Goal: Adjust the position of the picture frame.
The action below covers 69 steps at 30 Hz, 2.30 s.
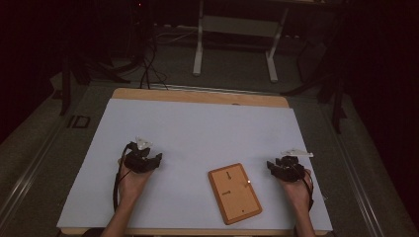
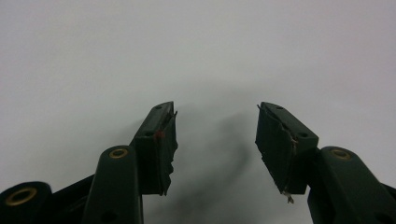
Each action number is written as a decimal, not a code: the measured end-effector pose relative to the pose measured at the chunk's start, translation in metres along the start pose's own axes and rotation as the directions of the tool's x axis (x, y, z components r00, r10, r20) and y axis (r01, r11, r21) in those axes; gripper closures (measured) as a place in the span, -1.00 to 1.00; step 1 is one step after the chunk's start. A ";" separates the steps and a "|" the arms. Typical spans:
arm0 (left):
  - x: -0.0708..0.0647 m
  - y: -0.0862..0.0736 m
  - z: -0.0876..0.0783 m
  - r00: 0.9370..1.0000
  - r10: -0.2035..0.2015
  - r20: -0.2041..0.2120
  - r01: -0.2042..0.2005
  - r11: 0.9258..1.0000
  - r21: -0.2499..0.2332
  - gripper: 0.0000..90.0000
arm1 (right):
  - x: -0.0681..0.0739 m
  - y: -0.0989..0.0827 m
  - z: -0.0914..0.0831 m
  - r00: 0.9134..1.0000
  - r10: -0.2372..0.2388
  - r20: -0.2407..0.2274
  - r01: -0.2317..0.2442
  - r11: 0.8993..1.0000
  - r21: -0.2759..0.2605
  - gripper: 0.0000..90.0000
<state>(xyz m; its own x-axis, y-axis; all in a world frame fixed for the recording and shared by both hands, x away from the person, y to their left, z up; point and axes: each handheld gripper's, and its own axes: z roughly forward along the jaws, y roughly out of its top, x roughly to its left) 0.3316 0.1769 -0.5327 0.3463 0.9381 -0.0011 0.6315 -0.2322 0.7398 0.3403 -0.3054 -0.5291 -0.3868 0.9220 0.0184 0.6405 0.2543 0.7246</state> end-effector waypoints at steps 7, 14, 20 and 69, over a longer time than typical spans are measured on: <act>-0.005 0.000 -0.007 0.998 0.023 0.057 -0.021 0.999 -0.036 0.04 | 0.016 0.003 -0.005 0.994 -0.085 -0.061 0.087 0.996 0.021 0.35; -0.004 -0.001 -0.005 0.997 0.011 0.080 -0.008 0.999 -0.037 0.10 | 0.024 -0.001 -0.014 0.975 -0.128 -0.184 0.134 0.991 0.021 0.47; -0.004 -0.001 -0.006 0.994 0.003 0.108 0.004 0.998 -0.058 0.11 | 0.030 -0.006 -0.023 0.963 -0.155 -0.219 0.163 0.986 0.017 0.54; 0.000 -0.002 -0.007 0.994 0.011 0.112 -0.003 0.997 -0.071 0.16 | 0.086 -0.021 -0.026 0.931 -0.191 -0.310 0.166 0.981 -0.103 0.86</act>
<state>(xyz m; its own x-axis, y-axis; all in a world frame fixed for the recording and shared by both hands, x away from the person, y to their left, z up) 0.3253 0.1789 -0.5290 0.4289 0.9007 -0.0688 0.5795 -0.2159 0.7859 0.2766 -0.2394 -0.5245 -0.6884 0.7194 0.0928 0.4951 0.3725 0.7849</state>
